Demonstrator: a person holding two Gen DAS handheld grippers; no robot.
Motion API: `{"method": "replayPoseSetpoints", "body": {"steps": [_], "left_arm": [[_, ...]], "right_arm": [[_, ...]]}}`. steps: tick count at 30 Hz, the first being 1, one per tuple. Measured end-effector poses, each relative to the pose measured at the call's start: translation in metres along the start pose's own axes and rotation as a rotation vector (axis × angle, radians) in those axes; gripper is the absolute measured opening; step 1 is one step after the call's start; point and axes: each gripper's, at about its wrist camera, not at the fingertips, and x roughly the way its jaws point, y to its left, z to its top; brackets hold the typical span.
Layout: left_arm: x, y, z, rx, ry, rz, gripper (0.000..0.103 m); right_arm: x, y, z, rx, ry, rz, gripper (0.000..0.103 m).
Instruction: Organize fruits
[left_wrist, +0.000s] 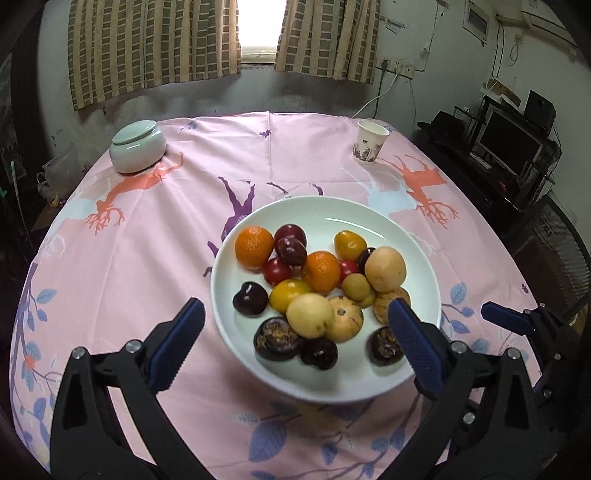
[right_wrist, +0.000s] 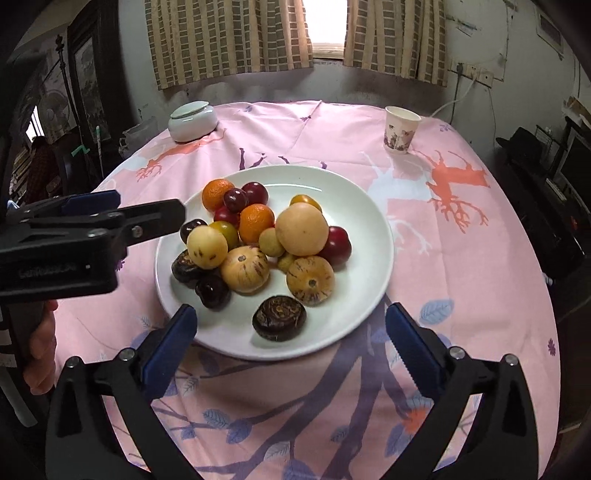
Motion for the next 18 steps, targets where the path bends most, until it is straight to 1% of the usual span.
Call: {"method": "replayPoseSetpoints", "body": {"steps": [3, 6, 9, 15, 18], "left_arm": [[-0.017, -0.006, -0.021, 0.014, -0.002, 0.008, 0.101], [-0.033, -0.010, -0.041, 0.009, -0.005, -0.033, 0.101], [-0.046, -0.016, -0.055, 0.014, -0.015, -0.031, 0.101], [-0.055, -0.019, -0.066, 0.014, -0.015, -0.027, 0.101], [-0.057, -0.017, -0.068, 0.007, -0.016, -0.025, 0.101]], "right_arm": [[-0.011, -0.003, -0.013, 0.019, 0.011, 0.006, 0.102], [-0.019, -0.002, -0.024, 0.028, 0.032, -0.009, 0.102], [-0.028, 0.001, -0.031, 0.031, 0.034, -0.011, 0.102], [-0.041, 0.010, -0.039, -0.001, 0.020, -0.051, 0.102], [-0.044, 0.011, -0.041, -0.006, 0.025, -0.043, 0.102]]}}
